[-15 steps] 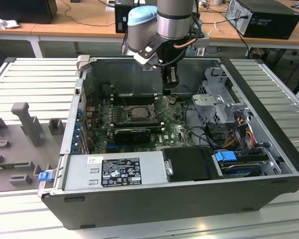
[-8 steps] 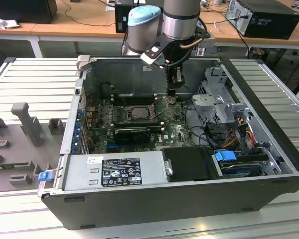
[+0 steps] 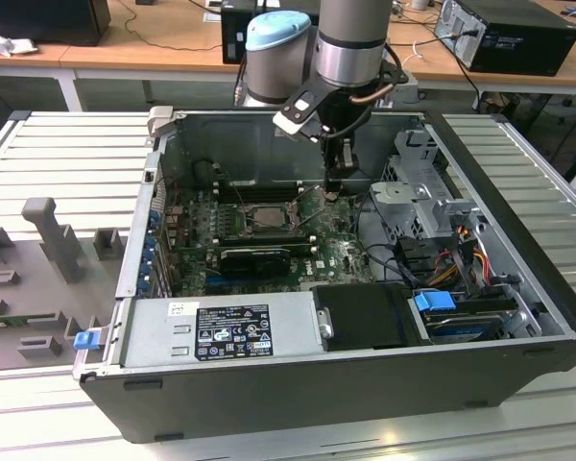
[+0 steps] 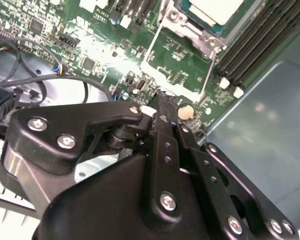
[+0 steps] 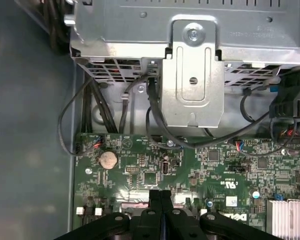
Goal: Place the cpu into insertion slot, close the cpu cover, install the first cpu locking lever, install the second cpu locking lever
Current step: 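Close the cpu cover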
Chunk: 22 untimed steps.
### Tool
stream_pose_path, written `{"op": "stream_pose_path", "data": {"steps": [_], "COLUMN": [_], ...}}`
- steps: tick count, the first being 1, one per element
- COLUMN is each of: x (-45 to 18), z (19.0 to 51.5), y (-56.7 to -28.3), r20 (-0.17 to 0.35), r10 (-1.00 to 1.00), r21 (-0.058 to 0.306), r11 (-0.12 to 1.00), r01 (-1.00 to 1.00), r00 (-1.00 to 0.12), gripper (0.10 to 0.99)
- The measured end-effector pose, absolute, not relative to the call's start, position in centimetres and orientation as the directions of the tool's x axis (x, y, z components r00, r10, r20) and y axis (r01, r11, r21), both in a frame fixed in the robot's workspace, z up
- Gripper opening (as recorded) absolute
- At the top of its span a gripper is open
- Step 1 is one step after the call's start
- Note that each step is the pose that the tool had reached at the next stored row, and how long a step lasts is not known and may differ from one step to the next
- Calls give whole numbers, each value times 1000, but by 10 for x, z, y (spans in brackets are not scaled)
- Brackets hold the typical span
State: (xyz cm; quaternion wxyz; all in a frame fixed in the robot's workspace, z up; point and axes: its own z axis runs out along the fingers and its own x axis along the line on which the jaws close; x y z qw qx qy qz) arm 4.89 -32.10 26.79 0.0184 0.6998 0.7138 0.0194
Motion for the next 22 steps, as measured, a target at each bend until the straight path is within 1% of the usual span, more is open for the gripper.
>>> {"op": "stream_pose_path", "data": {"steps": [3, 12, 22], "x": [61, 63, 55], "z": [265, 248, 248], "y": [-321, -321, -321], "r20": [1, 1, 6], "r10": [1000, 999, 999], "r21": [41, 30, 30], "r11": [21, 32, 32], "r01": [999, 999, 999], "r00": [-21, -32, -32], "gripper": [106, 106, 106]}}
